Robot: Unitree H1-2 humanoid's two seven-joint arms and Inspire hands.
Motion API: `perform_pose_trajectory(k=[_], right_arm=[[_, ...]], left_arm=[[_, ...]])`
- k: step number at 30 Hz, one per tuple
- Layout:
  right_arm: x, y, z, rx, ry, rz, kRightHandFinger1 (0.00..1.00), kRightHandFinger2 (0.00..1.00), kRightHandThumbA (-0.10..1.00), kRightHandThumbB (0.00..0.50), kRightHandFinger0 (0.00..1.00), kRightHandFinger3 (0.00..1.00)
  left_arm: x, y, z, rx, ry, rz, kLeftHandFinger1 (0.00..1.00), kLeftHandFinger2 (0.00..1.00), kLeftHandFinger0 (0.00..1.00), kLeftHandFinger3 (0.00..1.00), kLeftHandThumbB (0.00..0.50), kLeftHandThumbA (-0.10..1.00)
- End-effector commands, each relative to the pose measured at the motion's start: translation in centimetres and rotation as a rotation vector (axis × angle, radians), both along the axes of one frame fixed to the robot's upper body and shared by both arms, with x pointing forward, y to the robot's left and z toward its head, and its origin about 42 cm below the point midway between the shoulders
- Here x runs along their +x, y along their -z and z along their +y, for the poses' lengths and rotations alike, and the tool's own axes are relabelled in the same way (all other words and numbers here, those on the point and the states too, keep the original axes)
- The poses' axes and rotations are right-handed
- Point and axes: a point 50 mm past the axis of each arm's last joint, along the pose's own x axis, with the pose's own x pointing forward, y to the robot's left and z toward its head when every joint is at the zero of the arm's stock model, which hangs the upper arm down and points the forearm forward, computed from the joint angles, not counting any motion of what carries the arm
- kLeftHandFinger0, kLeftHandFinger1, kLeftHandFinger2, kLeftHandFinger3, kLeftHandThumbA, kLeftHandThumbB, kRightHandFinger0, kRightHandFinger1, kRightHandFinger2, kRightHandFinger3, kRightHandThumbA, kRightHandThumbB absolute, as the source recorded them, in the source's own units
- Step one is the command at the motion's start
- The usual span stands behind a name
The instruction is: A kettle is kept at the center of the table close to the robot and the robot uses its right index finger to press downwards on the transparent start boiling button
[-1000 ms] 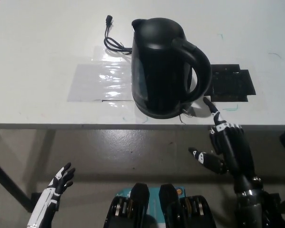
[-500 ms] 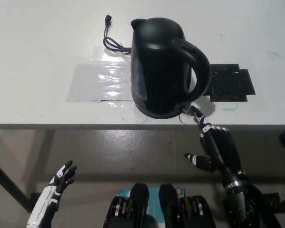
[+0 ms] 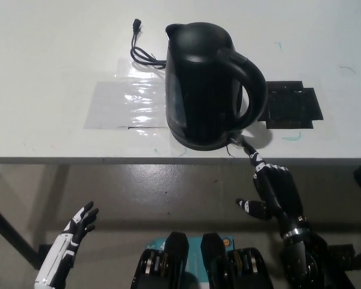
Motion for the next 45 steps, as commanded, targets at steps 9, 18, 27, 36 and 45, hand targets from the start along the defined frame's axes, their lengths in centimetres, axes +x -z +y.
perform_pose_trajectory(k=[9,18,27,36,45], right_arm=[[1.6,-2.6,0.3,0.021,0.011,-0.103,0.00,0.00,1.00,0.241,0.00,1.00],[1.7,-3.3,0.5,0.027,0.017,-0.098,0.00,0.00,1.00,0.255,0.00,1.00],[2.0,-3.9,0.9,0.025,0.008,-0.113,0.00,0.00,1.00,0.246,0.00,1.00],[2.5,-4.3,1.4,0.014,-0.011,-0.126,0.00,0.00,1.00,0.235,0.00,1.00],[2.8,-4.3,1.9,0.008,-0.019,-0.118,0.00,0.00,1.00,0.251,0.00,1.00]], left_arm=[[0.5,-1.5,0.1,0.027,0.040,-0.063,1.00,1.00,1.00,1.00,0.344,1.00],[0.4,-1.6,0.1,0.028,0.042,-0.061,1.00,1.00,1.00,1.00,0.343,1.00],[0.6,-1.6,0.1,0.028,0.044,-0.061,1.00,1.00,1.00,1.00,0.326,1.00],[0.6,-1.6,0.2,0.033,0.044,-0.060,1.00,1.00,1.00,1.00,0.333,1.00],[0.8,-1.9,0.2,0.031,0.049,-0.066,1.00,1.00,1.00,1.00,0.328,1.00]])
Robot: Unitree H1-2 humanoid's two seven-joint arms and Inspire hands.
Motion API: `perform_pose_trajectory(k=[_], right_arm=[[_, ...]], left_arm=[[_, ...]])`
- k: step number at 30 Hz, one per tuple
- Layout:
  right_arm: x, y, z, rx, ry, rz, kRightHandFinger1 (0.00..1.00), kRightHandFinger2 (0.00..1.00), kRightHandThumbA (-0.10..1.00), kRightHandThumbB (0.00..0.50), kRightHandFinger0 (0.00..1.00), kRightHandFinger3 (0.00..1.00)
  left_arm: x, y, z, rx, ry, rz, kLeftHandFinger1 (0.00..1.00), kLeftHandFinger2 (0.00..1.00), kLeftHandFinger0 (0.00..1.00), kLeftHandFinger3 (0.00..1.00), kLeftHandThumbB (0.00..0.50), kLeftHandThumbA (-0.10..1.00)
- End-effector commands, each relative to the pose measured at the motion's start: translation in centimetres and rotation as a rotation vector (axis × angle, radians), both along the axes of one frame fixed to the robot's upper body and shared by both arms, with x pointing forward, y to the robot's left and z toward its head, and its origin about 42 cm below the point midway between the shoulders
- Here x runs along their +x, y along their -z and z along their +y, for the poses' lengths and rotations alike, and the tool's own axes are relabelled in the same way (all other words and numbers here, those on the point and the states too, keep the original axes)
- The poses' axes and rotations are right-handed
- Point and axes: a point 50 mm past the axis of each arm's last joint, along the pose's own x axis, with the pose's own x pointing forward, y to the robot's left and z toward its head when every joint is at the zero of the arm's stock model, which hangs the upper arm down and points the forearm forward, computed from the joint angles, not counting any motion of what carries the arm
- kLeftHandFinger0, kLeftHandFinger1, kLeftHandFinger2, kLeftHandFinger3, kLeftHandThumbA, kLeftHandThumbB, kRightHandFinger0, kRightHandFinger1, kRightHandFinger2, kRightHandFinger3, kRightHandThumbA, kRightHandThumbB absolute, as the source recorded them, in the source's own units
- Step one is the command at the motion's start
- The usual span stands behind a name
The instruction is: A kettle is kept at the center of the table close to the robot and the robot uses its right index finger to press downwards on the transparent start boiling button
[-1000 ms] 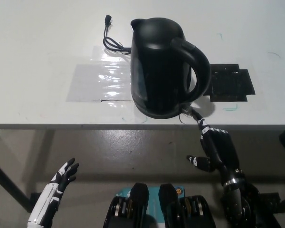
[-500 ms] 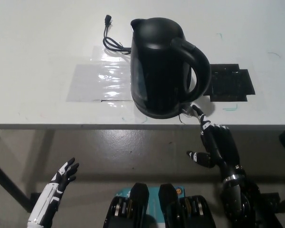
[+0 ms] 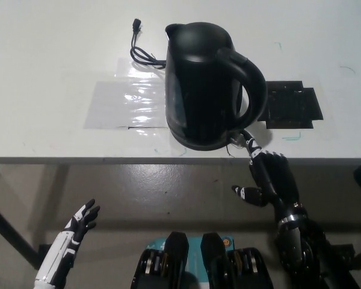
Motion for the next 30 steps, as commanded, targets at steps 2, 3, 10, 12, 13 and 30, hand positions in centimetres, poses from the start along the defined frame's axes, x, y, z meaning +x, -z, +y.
perform_pose_trajectory(k=[2,3,10,12,13,30], right_arm=[[1.3,-2.0,1.1,0.008,-0.013,-0.071,0.00,0.00,1.00,0.247,0.00,1.00],[1.3,-2.0,1.1,0.006,-0.013,-0.070,0.00,0.00,1.00,0.247,0.00,1.00],[1.6,-1.2,1.1,-0.011,-0.009,-0.031,0.00,0.00,1.00,0.238,0.00,1.00],[1.7,-0.9,1.1,-0.013,-0.008,-0.027,0.00,0.00,1.00,0.233,0.00,1.00],[1.7,-0.8,1.1,-0.013,-0.007,-0.026,0.00,0.00,1.00,0.227,0.00,1.00],[3.1,0.9,0.6,-0.062,0.022,0.028,0.00,0.00,1.00,0.205,0.00,1.00]], left_arm=[[0.5,-1.4,0.3,0.023,0.032,-0.049,1.00,1.00,1.00,1.00,0.333,1.00],[0.5,-1.4,0.3,0.023,0.033,-0.049,1.00,1.00,1.00,1.00,0.334,1.00],[0.6,-1.4,0.3,0.024,0.033,-0.046,1.00,1.00,1.00,1.00,0.361,1.00],[0.6,-1.4,0.3,0.025,0.031,-0.050,1.00,1.00,1.00,1.00,0.350,1.00],[0.6,-1.4,0.3,0.024,0.033,-0.053,1.00,1.00,1.00,1.00,0.348,1.00],[1.0,-1.6,0.3,0.026,0.039,-0.052,1.00,1.00,1.00,1.00,0.359,1.00]])
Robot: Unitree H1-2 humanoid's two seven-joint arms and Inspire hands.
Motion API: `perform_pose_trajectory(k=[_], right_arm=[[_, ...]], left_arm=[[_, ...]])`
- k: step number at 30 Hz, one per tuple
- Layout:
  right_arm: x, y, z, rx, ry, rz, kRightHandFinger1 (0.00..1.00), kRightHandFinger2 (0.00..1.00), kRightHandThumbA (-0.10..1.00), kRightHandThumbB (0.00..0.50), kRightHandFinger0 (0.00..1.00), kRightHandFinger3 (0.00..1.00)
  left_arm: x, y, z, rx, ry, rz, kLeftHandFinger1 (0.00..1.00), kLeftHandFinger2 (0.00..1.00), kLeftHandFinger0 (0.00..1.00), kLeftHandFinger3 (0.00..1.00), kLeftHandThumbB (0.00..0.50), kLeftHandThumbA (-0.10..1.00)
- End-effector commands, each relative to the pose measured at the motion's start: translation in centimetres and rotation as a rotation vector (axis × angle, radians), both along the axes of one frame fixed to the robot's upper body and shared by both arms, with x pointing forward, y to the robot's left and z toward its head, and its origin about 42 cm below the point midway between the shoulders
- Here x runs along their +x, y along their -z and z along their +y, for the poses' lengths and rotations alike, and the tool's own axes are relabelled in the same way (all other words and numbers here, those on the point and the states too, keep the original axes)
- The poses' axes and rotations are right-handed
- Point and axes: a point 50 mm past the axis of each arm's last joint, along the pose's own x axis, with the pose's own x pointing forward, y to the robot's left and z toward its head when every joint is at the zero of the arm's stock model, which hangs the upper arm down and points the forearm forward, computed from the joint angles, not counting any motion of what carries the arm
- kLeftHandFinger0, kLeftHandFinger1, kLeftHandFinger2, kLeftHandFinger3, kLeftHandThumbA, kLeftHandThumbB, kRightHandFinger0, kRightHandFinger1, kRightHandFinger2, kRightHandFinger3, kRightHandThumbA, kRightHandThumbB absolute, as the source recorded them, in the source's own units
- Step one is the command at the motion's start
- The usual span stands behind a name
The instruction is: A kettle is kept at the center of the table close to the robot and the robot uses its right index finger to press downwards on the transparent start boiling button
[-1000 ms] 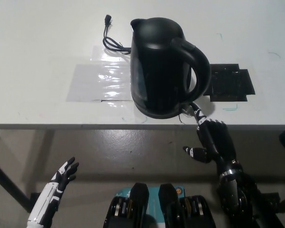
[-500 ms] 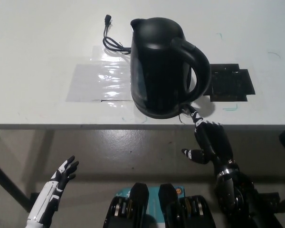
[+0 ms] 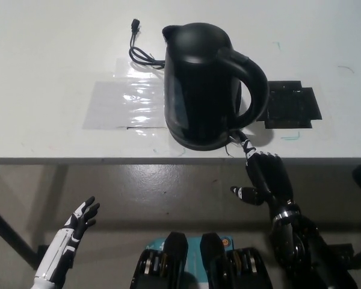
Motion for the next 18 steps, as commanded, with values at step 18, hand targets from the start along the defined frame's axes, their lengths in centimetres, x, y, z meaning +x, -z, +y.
perform_pose_trajectory(k=[18], right_arm=[[-2.3,-5.6,0.4,0.143,-0.066,-0.279,0.13,0.20,1.00,0.270,0.07,1.00]], left_arm=[[0.4,-1.1,0.1,0.017,0.041,-0.044,1.00,1.00,1.00,1.00,0.333,1.00]])
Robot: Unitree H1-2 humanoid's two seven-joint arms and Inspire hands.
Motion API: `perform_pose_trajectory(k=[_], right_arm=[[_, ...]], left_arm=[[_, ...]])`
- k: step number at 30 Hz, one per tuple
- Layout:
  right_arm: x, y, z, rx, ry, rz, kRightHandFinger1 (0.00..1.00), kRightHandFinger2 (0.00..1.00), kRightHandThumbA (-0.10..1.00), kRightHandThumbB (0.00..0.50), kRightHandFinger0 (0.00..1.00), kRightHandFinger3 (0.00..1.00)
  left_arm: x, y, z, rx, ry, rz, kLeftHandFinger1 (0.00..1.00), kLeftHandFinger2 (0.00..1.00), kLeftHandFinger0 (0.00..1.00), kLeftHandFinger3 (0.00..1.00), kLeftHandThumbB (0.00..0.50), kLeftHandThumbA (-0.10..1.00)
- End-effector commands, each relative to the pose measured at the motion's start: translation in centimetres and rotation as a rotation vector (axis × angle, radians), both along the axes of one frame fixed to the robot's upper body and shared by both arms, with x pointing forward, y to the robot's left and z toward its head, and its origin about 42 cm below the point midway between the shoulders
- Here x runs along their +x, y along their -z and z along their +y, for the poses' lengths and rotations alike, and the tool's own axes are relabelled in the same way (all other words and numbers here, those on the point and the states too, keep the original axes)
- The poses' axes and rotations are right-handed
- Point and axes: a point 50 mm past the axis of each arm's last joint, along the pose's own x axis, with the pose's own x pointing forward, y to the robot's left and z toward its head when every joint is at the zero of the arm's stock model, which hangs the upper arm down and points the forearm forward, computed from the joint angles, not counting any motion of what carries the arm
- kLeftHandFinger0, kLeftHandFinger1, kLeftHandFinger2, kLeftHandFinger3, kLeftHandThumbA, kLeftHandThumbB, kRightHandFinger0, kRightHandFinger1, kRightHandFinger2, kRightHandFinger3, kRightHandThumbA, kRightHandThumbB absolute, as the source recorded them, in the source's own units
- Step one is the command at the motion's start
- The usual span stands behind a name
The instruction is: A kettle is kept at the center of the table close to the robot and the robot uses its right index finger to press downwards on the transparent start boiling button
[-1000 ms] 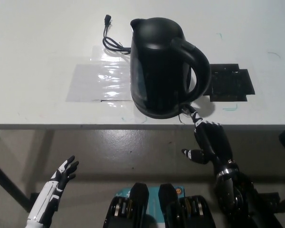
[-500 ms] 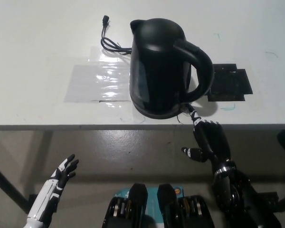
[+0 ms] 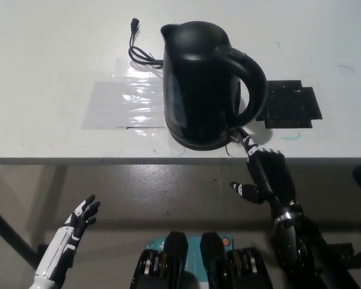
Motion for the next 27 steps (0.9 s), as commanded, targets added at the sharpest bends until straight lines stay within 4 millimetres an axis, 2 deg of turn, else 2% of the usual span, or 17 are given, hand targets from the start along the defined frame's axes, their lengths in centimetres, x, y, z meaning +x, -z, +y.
perform_pose_trajectory(k=[1,2,3,5,8,9,10,12,15,17,18,22,23,24,25,26,27], right_arm=[[-1.5,-4.3,0.2,0.095,-0.056,-0.174,0.43,0.52,1.00,0.293,0.31,1.00],[-2.1,-5.0,0.2,0.108,-0.075,-0.190,0.81,0.94,1.00,0.293,0.70,1.00],[-2.9,-5.9,0.2,0.127,-0.108,-0.227,1.00,1.00,1.00,0.312,1.00,1.00],[-4.7,-7.8,0.4,0.159,-0.151,-0.346,1.00,1.00,1.00,0.303,1.00,1.00],[-6.8,-10.2,0.7,0.212,-0.198,-0.476,1.00,1.00,1.00,0.313,1.00,1.00],[-7.0,-10.3,0.6,0.215,-0.200,-0.480,1.00,1.00,1.00,0.314,1.00,1.00],[-8.0,-11.2,0.7,0.228,-0.211,-0.505,1.00,1.00,1.00,0.342,1.00,1.00],[-9.5,-12.3,0.5,0.247,-0.232,-0.535,1.00,1.00,1.00,0.359,1.00,1.00],[-11.6,-13.1,0.2,0.261,-0.251,-0.572,1.00,1.00,1.00,0.387,1.00,1.00],[-12.4,-13.3,0.0,0.248,-0.253,-0.607,1.00,1.00,1.00,0.371,1.00,1.00],[-13.7,-13.4,-0.3,0.266,-0.275,-0.634,1.00,1.00,1.00,0.365,1.00,1.00],[-16.8,-12.9,-1.9,0.334,-0.348,-0.708,1.00,1.00,1.00,0.331,1.00,1.00],[-17.4,-12.8,-2.1,0.357,-0.357,-0.700,1.00,1.00,1.00,0.358,1.00,1.00],[-17.7,-12.7,-2.2,0.363,-0.355,-0.694,1.00,1.00,1.00,0.365,1.00,1.00],[-18.8,-12.0,-2.7,0.380,-0.352,-0.664,1.00,1.00,1.00,0.367,1.00,1.00],[-19.3,-11.3,-3.1,0.379,-0.348,-0.644,1.00,1.00,1.00,0.343,1.00,1.00],[-20.1,-9.8,-3.9,0.364,-0.317,-0.608,1.00,1.00,1.00,0.298,1.00,1.00]], left_arm=[[0.2,-1.0,0.1,0.015,0.037,-0.038,1.00,1.00,1.00,1.00,0.332,1.00],[0.2,-1.0,0.1,0.015,0.037,-0.037,1.00,1.00,1.00,1.00,0.335,1.00],[0.2,-0.9,0.1,0.016,0.037,-0.036,1.00,1.00,1.00,1.00,0.329,1.00],[0.2,-0.9,0.1,0.016,0.036,-0.035,1.00,1.00,1.00,1.00,0.325,1.00],[0.0,-0.8,0.2,0.010,0.037,-0.037,1.00,1.00,1.00,1.00,0.309,1.00],[0.0,-0.8,0.2,0.011,0.038,-0.037,1.00,1.00,1.00,1.00,0.307,1.00],[0.0,-0.8,0.2,0.012,0.038,-0.033,1.00,1.00,1.00,1.00,0.318,1.00],[0.1,-0.8,0.2,0.017,0.036,-0.032,1.00,1.00,1.00,1.00,0.334,1.00],[0.2,-0.8,0.1,0.018,0.039,-0.037,1.00,1.00,1.00,1.00,0.328,1.00],[0.3,-0.9,0.1,0.017,0.040,-0.039,1.00,1.00,1.00,1.00,0.328,1.00],[0.1,-0.9,0.1,0.018,0.041,-0.035,1.00,1.00,1.00,1.00,0.320,1.00],[0.2,-1.0,0.0,0.011,0.037,-0.036,1.00,1.00,1.00,1.00,0.320,1.00],[0.2,-1.0,0.1,0.011,0.036,-0.036,1.00,1.00,1.00,1.00,0.332,1.00],[0.2,-1.0,0.1,0.010,0.035,-0.034,1.00,1.00,1.00,1.00,0.335,1.00],[0.1,-0.9,0.1,0.014,0.034,-0.031,1.00,1.00,1.00,1.00,0.346,1.00],[0.0,-0.8,0.1,0.012,0.034,-0.031,1.00,1.00,1.00,1.00,0.345,1.00],[-0.1,-0.7,0.1,0.013,0.034,-0.030,1.00,1.00,1.00,1.00,0.342,1.00]])
